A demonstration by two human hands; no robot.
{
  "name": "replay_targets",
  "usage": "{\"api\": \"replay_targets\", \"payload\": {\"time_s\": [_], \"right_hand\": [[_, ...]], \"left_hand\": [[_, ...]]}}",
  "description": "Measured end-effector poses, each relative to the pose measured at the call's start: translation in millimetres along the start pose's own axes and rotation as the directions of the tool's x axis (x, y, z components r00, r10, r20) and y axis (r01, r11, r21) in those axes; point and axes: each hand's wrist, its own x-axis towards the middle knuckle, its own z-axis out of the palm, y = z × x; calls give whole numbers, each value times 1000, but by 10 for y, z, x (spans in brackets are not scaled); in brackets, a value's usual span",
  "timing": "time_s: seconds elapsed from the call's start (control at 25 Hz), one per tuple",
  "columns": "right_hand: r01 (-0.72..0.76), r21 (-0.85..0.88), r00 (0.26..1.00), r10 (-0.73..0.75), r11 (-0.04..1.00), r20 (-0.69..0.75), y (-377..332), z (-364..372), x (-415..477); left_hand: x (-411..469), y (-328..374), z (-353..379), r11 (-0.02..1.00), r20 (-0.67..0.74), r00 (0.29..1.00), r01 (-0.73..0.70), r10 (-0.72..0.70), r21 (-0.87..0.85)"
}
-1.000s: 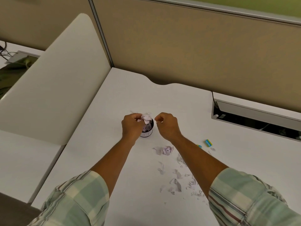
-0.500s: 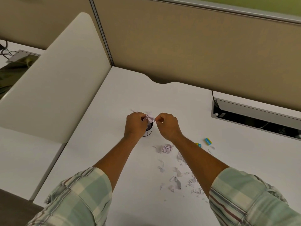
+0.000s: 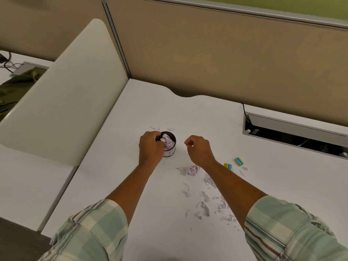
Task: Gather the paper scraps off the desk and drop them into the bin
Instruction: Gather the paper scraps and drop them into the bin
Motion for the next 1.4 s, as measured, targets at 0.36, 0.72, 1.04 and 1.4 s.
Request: {"api": "replay_targets", "payload": {"time_s": [0.36,0.72,1.04,1.4], "right_hand": [[27,-288,965,50,957,256,604,248,-361],[408,-591,899,-192,696,394,915,455,-864],[200,-428,979,-158,882,131,1138,283,-1179],[-57,-420,983,124,906,134,1403,-143,-976]], "left_hand": [[-904,-417,253,998,59,996,-65,66,-19],[-1104,-667,599,913,625,779,-290,50,289],[-1258,-772,796,727,657,729,-556,192,404],[-1411,-518,966,822,654,723,-499,222,273]]}}
